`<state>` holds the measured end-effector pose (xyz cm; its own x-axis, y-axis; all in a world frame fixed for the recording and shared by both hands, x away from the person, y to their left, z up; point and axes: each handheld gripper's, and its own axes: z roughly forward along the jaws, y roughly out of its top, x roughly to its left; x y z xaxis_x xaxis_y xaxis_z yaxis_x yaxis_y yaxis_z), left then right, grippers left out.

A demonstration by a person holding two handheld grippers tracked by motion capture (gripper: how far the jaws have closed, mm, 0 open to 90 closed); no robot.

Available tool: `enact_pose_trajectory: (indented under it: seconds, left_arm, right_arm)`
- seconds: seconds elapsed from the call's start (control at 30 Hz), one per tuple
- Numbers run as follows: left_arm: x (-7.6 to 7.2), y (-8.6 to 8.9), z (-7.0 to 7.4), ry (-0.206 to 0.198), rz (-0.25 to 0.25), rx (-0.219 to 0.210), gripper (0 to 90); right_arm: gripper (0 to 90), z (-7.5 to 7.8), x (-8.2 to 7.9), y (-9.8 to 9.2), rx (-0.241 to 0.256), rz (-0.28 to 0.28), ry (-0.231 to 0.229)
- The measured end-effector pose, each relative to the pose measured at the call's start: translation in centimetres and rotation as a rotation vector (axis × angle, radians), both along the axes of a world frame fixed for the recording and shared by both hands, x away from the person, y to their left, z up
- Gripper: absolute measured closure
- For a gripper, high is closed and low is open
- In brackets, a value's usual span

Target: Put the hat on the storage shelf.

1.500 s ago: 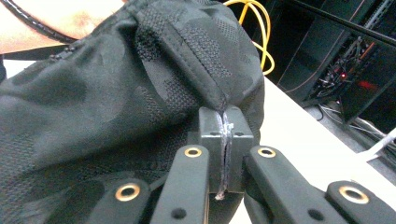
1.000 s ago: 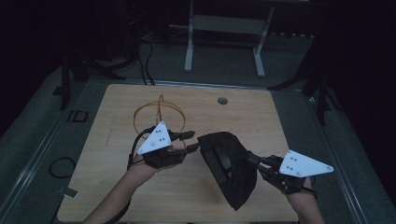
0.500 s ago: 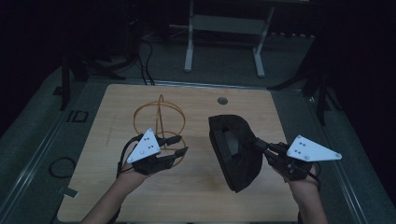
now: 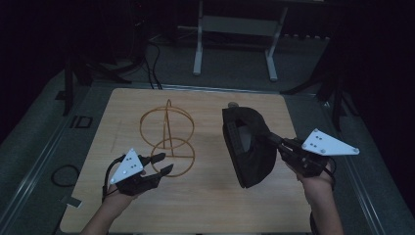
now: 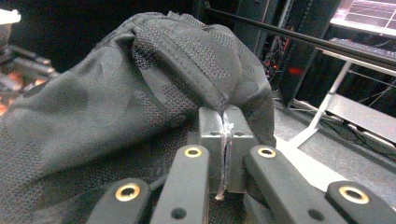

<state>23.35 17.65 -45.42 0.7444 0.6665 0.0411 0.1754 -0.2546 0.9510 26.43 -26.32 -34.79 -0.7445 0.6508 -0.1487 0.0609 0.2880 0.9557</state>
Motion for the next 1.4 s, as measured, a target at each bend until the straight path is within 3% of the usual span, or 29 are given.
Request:
enact_pose_trajectory:
  seconds: [0.3,0.43,0.5,0.57,0.63,0.77,0.9,1.23,1.4]
  left_arm:
    - [-0.9,3.1,-3.2,0.043,0.04,-0.065,50.3]
    - [-1.3,4.1,-4.4,0.068,0.076,-0.075,36.8]
    - [-1.4,4.6,-5.2,0.092,0.107,-0.074,25.3]
    - [-1.5,4.9,-6.0,0.099,0.15,-0.059,19.9]
    - [-1.6,5.2,-6.4,0.109,0.156,-0.062,13.7]
    - [-1.9,6.4,-7.8,0.099,0.259,-0.048,2.6]
    - [-2.1,7.4,-8.3,0.117,0.303,-0.063,2.5]
    - [-2.8,8.4,-8.6,0.095,0.37,-0.098,2.5]
    - [-3.2,8.8,-8.8,0.09,0.393,-0.095,2.5]
  right_arm:
    - [88.8,1.2,1.3,0.4,0.021,-0.009,-0.006]
    - [88.8,1.7,1.9,0.8,0.018,-0.015,-0.009]
    - [88.8,2.1,2.3,1.2,0.014,-0.02,-0.01]
    - [88.8,2.4,2.7,1.5,0.01,-0.02,-0.014]
    - [88.9,2.9,3.1,2.0,0.007,-0.016,-0.016]
    - [88.9,3.7,4.1,3.1,-0.004,-0.017,-0.024]
    - [88.9,4.4,5.2,4.5,-0.014,-0.018,-0.026]
    - [88.8,5.8,7.4,8.5,-0.041,-0.005,-0.031]
    - [88.9,6.2,8.4,10.9,-0.057,0.014,-0.023]
